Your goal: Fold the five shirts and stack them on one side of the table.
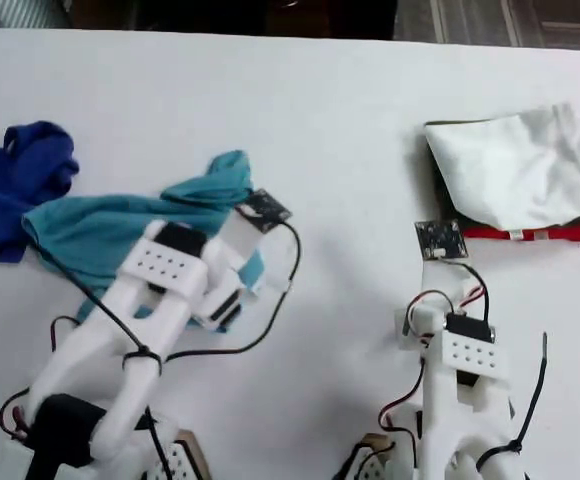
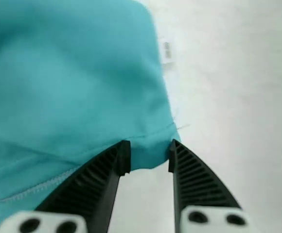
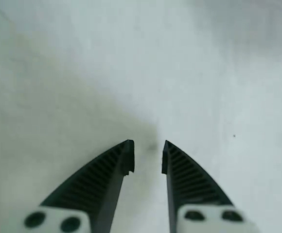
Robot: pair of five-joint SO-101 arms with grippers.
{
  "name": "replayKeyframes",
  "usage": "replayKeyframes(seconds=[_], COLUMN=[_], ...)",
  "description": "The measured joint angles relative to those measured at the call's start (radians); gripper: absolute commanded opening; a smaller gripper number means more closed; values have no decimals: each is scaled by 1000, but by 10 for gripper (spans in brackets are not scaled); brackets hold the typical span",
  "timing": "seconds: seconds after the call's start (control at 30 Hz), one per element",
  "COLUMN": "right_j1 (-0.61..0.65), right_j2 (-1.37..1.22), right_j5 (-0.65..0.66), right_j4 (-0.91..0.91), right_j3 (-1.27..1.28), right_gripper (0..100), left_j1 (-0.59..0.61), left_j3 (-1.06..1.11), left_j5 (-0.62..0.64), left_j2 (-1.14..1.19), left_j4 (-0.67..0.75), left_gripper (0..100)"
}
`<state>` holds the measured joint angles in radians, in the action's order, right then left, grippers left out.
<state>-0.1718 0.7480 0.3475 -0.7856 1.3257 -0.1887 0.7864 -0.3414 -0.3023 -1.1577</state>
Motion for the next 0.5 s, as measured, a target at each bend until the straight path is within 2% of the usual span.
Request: replayKeyframes(seconds=[0.13,0.2,0.37,0.5], right_j1=[0,0,0,0], right_j2=[0,0,0,0], right_j5=[0,0,0,0], right_j4=[0,0,0,0], right_j3=[0,0,0,0], right_gripper=[98,98,98,98], left_j1=[103,167,302,321], left_j3=[86,92,98,100], left_j5=[-2,-6,-153,-187], left_j2=[0,0,0,0], left_j4=[173,216,244,244], left_gripper=[151,151,151,151])
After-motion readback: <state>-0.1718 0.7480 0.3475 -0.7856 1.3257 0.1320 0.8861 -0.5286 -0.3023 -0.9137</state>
